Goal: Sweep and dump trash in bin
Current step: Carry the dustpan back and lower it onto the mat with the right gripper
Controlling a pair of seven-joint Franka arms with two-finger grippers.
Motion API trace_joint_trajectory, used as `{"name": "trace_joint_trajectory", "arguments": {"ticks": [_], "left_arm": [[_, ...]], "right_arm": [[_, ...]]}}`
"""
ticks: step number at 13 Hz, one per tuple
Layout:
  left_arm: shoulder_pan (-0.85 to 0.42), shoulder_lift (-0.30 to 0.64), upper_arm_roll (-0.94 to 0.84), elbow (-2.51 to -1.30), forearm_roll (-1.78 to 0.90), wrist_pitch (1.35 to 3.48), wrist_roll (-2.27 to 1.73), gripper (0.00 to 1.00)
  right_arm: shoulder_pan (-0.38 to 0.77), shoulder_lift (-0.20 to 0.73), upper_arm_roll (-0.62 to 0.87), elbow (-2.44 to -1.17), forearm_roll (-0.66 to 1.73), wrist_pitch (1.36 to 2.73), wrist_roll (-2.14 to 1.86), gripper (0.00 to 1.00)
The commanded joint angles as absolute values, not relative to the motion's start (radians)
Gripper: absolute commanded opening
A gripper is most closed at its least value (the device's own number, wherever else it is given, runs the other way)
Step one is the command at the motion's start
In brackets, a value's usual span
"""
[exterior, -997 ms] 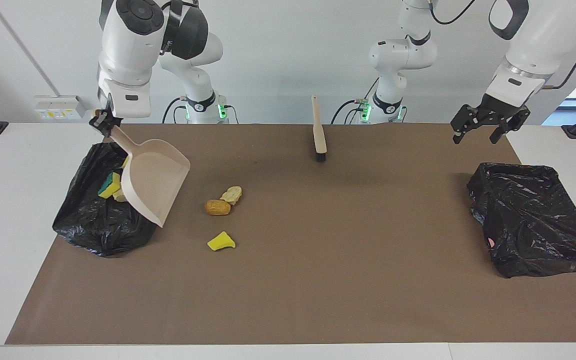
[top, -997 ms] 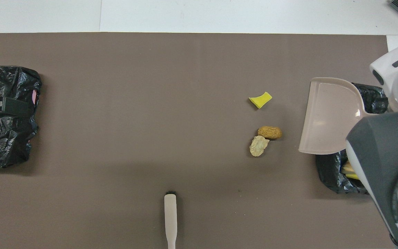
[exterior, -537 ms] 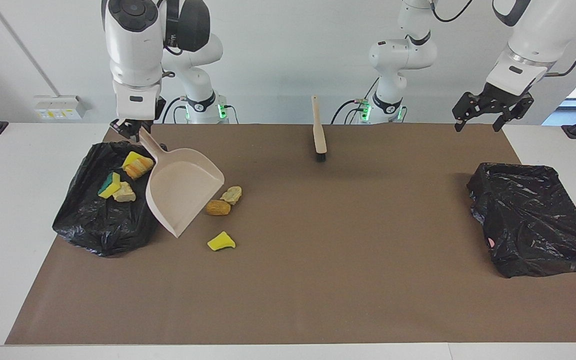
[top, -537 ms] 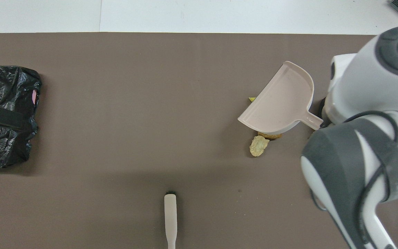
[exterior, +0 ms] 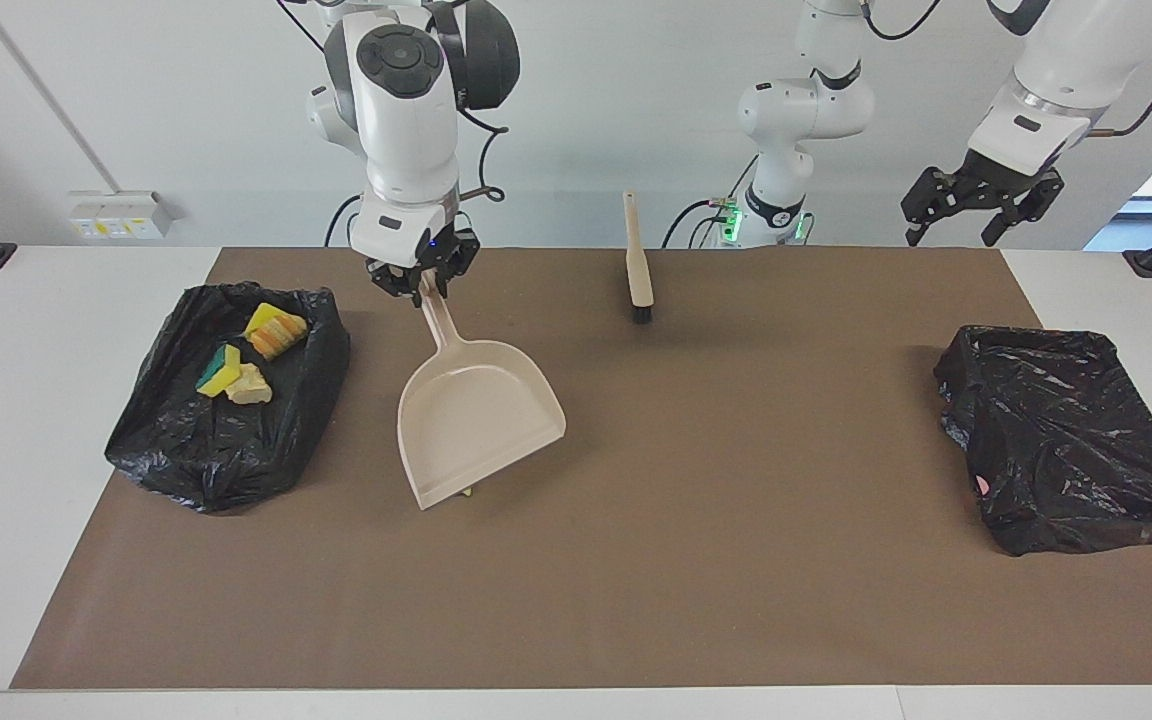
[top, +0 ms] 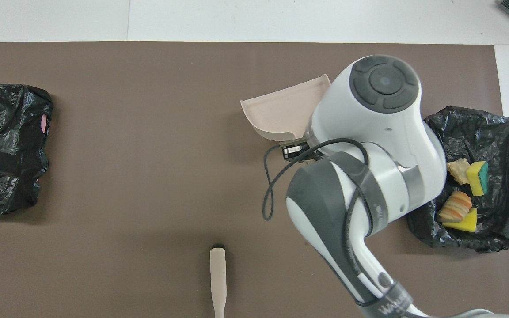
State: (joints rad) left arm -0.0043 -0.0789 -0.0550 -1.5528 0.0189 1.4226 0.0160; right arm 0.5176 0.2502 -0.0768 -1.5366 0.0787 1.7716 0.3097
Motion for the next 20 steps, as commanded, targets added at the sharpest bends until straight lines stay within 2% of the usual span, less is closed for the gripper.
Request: {"name": "trace_joint_trajectory", "arguments": {"ticks": [1,4,5,9,13,17,20], "left_arm": [[0.049,-0.091,-0.106,-1.568,0.038,1.423,0.02,1.0],[0.046,-0.087,-0.106,-1.562,0.04,1.427,0.017,1.0],[0.045,-0.092,-0.107,-1.562,0.035,1.428,0.011,1.0],[0.051,-0.08,-0.107,-1.551,0.035,1.416,0.026,1.0],[0.061,0.014,-0.104,-1.407,0.034,1.382,0.028,1.0],[0.06,-0.012,-0.104,-1.43,0.034,1.39,0.018,1.0],[0.049,-0.015,-0.104,-1.433,0.034,1.382,0.012,1.0]], "right_arm": [[0.567,0.328,-0.084,-1.452,0.135,1.825,0.461,0.0],[0.633,0.432,-0.083,-1.365,0.144,1.897,0.63,0.0],[0.665,0.454,-0.083,-1.365,0.144,1.958,0.687,0.0],[0.725,0.544,-0.083,-1.355,0.138,2.057,0.723,0.0],[0.744,0.564,-0.083,-1.367,0.133,2.068,0.724,0.0],[0.741,0.568,-0.078,-1.41,0.155,2.152,0.71,0.0],[0.741,0.565,-0.072,-1.454,0.155,2.154,0.697,0.04]]}}
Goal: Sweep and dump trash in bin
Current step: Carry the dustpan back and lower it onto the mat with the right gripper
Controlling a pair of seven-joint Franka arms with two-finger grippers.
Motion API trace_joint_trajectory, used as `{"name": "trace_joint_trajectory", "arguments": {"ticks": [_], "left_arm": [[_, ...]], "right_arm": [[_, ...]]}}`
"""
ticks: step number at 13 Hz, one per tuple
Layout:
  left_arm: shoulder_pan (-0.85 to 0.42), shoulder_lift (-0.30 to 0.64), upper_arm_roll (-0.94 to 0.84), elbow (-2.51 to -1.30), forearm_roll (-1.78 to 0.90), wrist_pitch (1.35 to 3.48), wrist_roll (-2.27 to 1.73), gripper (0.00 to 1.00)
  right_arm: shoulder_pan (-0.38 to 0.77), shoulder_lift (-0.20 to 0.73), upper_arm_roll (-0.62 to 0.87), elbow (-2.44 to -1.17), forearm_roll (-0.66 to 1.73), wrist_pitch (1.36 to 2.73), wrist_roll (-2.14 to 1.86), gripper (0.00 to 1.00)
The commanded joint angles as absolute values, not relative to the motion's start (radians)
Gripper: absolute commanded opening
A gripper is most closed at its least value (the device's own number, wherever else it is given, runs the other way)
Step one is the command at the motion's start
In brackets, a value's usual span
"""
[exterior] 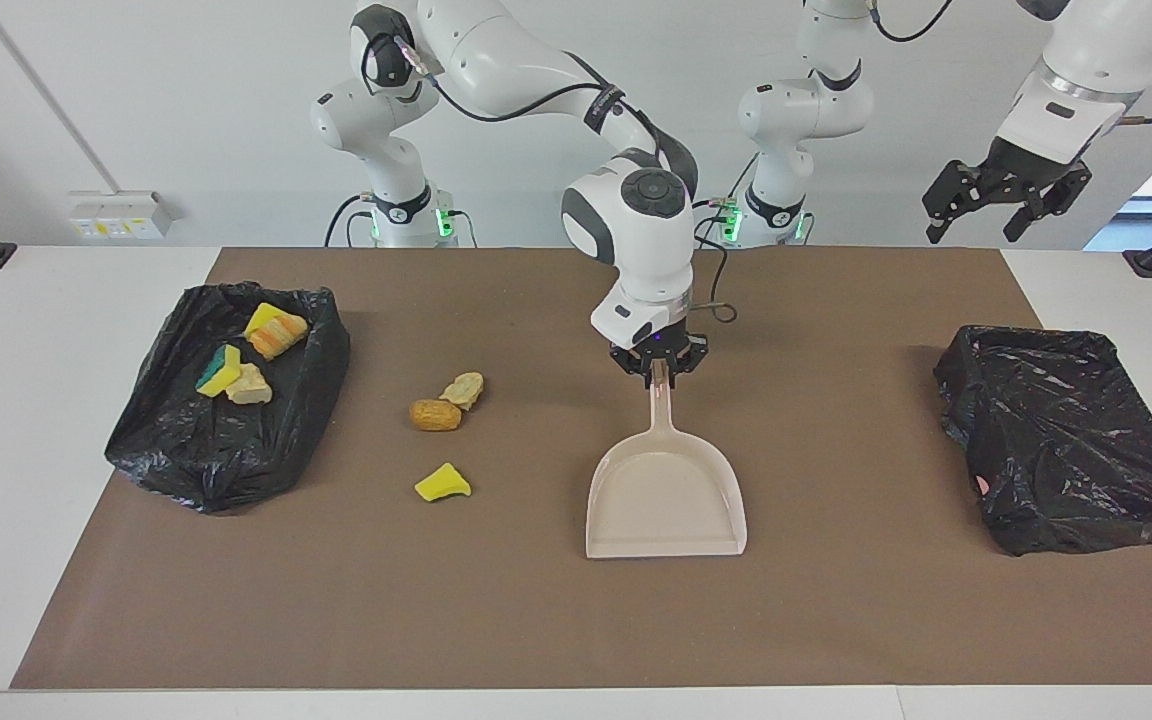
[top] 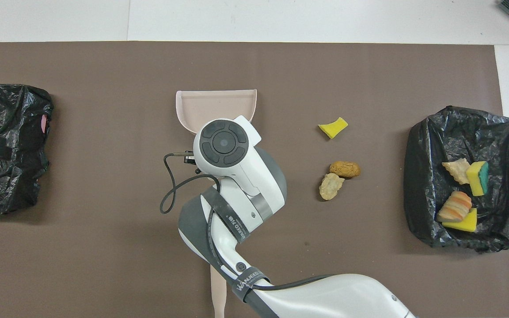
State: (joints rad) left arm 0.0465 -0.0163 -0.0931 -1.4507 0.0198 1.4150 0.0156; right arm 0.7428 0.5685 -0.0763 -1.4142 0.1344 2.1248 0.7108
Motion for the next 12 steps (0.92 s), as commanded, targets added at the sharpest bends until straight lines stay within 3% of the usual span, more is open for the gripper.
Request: {"name": "trace_joint_trajectory", "arguments": {"ticks": [1,3,4,5,6,12], "left_arm": [[0.043,-0.017,-0.107,-1.439,0.031,1.387,0.012,1.0],[0.032,-0.02,-0.109,-1.443,0.028,1.396,0.014,1.0],[0.032,-0.021,-0.109,-1.443,0.028,1.391,0.014,1.0],[0.031,-0.021,-0.109,-1.443,0.028,1.387,0.015,1.0],[0.028,-0.021,-0.109,-1.443,0.028,1.388,0.015,1.0],[0.028,-0.02,-0.109,-1.443,0.028,1.404,0.028,1.0]], "right_arm": [[0.741,0.563,-0.072,-1.457,0.155,2.154,0.695,0.05],[0.741,0.563,-0.072,-1.459,0.205,2.163,0.687,0.2],[0.741,0.563,-0.072,-1.462,0.216,2.177,0.675,0.38],[0.739,0.563,-0.074,-1.459,0.204,2.177,0.669,0.88],[0.739,0.563,-0.074,-1.454,0.199,2.177,0.667,1.0],[0.687,0.424,-0.075,-1.463,0.212,2.024,0.66,1.0]]}}
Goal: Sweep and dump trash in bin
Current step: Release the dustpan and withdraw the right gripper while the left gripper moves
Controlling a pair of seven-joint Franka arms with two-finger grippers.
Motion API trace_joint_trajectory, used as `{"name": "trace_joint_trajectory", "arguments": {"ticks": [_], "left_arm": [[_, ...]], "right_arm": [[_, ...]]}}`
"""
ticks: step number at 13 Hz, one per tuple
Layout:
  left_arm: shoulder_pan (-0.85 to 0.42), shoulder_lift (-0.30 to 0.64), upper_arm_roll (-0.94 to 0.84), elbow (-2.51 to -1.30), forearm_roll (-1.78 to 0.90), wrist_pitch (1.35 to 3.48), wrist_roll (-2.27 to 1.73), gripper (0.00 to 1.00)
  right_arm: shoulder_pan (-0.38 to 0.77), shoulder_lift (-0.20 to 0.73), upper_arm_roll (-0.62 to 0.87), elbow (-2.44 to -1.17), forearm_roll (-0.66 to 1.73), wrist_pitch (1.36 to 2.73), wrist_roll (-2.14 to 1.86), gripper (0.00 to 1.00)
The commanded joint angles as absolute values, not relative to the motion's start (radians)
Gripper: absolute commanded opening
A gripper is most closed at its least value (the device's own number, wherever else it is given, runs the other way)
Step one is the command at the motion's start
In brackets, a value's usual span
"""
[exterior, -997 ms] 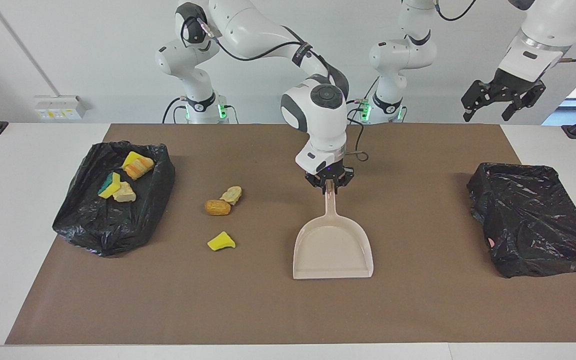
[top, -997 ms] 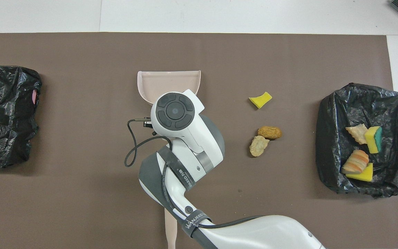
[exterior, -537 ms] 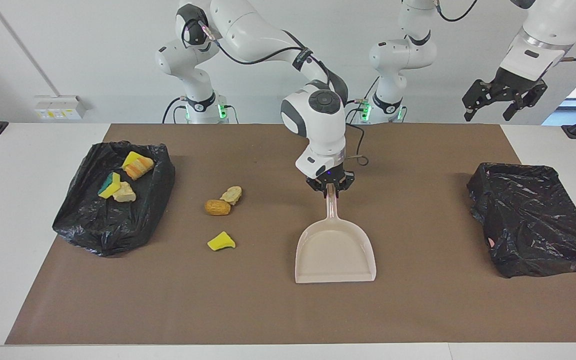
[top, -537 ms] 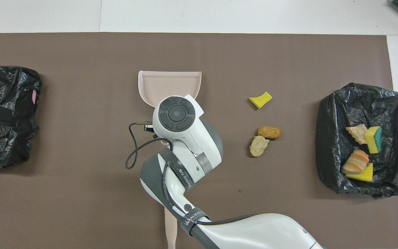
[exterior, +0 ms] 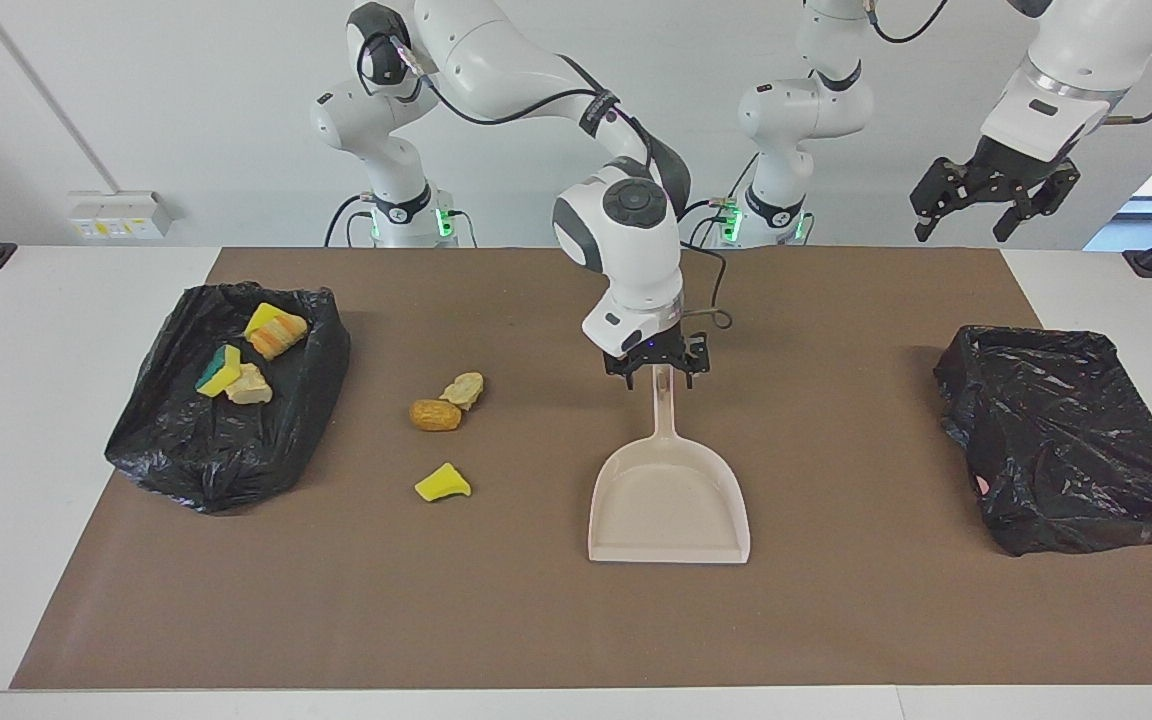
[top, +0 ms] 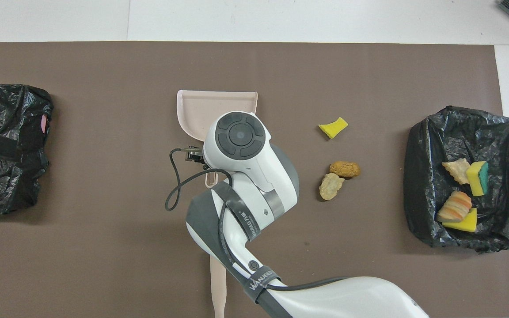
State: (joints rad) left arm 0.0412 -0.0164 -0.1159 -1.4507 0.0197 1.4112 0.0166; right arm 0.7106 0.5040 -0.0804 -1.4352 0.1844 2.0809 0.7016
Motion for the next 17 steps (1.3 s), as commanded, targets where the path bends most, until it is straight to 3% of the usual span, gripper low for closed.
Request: {"name": "trace_joint_trajectory", "arguments": {"ticks": [1,4,7,12,17], "left_arm": [[0.028,-0.018,-0.109,-1.443,0.028,1.42,0.028,1.0],[-0.003,0.0,-0.109,-1.445,0.028,1.489,0.025,1.0],[-0.073,0.063,-0.109,-1.456,0.04,1.577,0.018,1.0],[-0.161,0.166,-0.107,-1.479,0.044,1.735,-0.027,1.0],[-0.284,0.261,-0.107,-1.499,0.087,1.819,-0.15,1.0]], "right_arm": [[0.687,0.39,-0.075,-1.463,0.213,1.979,0.64,1.0],[0.698,0.286,-0.074,-1.511,0.216,1.849,0.621,1.0],[0.761,0.158,-0.072,-1.638,0.218,1.72,0.647,1.0],[0.914,-0.075,-0.072,-2.055,0.298,1.902,0.719,1.0],[1.074,-0.086,-0.072,-2.236,0.302,2.074,0.894,1.0]]}}
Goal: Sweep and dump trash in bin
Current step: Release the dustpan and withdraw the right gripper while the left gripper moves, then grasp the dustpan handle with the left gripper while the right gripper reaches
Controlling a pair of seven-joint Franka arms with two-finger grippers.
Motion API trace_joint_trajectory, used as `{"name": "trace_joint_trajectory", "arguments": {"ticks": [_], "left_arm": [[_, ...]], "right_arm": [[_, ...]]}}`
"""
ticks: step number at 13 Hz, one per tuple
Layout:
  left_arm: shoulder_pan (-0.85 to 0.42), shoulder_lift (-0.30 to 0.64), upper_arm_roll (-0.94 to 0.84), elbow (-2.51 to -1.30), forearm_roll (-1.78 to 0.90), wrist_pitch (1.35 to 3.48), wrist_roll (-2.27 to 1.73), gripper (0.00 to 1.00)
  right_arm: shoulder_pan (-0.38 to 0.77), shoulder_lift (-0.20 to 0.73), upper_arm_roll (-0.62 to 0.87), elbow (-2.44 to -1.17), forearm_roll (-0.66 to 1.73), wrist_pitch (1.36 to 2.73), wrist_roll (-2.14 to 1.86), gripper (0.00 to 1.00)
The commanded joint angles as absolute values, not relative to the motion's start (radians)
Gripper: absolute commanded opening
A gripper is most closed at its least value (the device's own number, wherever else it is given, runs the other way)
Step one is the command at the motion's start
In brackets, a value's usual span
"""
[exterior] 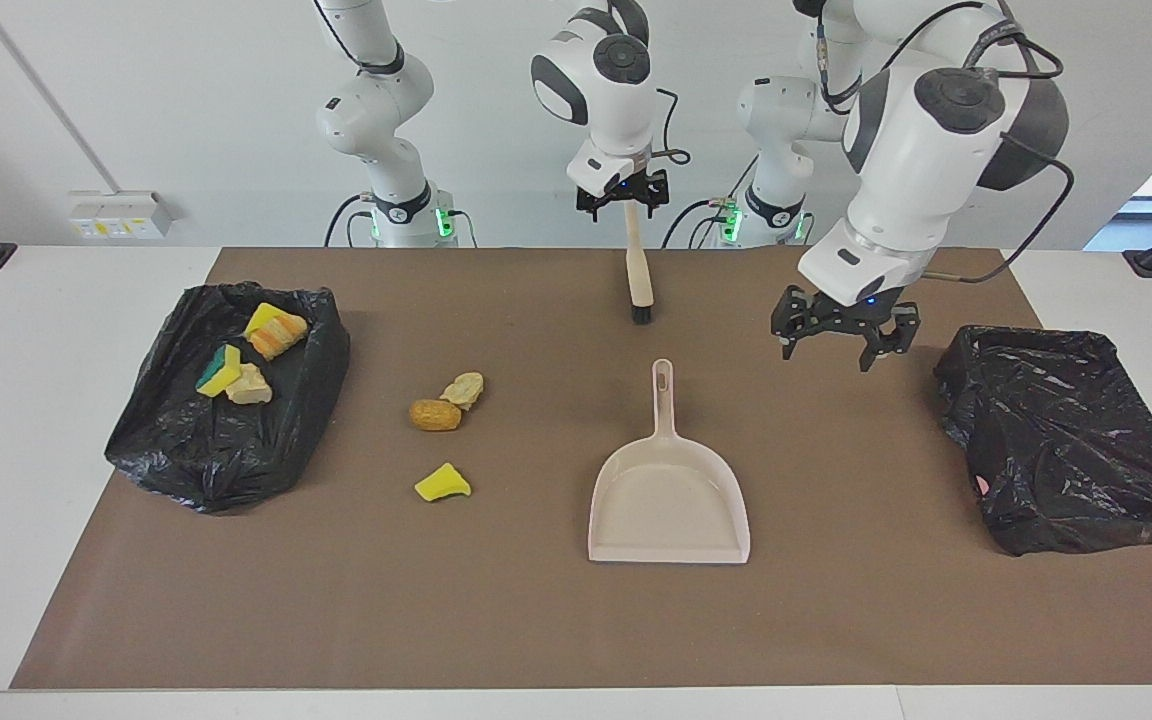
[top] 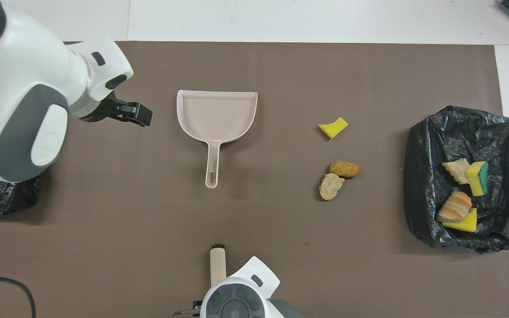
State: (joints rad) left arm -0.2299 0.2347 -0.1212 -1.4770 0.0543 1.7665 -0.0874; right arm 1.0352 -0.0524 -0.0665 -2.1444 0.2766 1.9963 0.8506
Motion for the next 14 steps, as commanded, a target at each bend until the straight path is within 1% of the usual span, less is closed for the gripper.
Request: {"name": "trace_joint_trajectory", "arguments": {"ticks": [1,3,5,7,8,11,12,14], "left_arm": [[-0.317,0.296,-0.107,-1.499,0.101,1.838,-0.194,1.0],[-0.362,0.331,-0.107,-1.531,0.107,1.899,-0.279,1.0],[-0.408,0.336,-0.107,-1.601,0.107,1.957,-0.325,1.0],[-0.428,0.342,-0.109,-1.675,0.107,2.041,-0.394,1.0],[-0.446,0.344,-0.109,-1.693,0.107,2.054,-0.4,1.0],[-0.448,0.341,-0.109,-1.739,0.107,2.097,-0.4,1.0],[-0.452,0.342,-0.109,-1.75,0.107,2.1,-0.399,1.0],[-0.471,0.35,-0.109,-1.801,0.107,2.166,-0.402,1.0]], "right_arm": [[1.101,-0.075,-0.072,-2.261,0.314,2.118,0.913,1.0],[1.164,-0.048,-0.072,-2.302,0.334,2.225,0.957,1.0],[1.201,-0.022,-0.071,-2.309,0.342,2.255,0.985,1.0],[1.224,-0.005,-0.072,-2.324,0.344,2.287,0.999,1.0],[1.227,0.0,-0.071,-2.333,0.342,2.31,0.999,1.0],[1.247,0.029,-0.067,-2.336,0.348,2.335,1.002,1.0],[1.247,0.032,-0.067,-2.335,0.35,2.336,1.002,0.9],[1.247,0.037,-0.067,-2.326,0.35,2.327,1.002,0.47]]}}
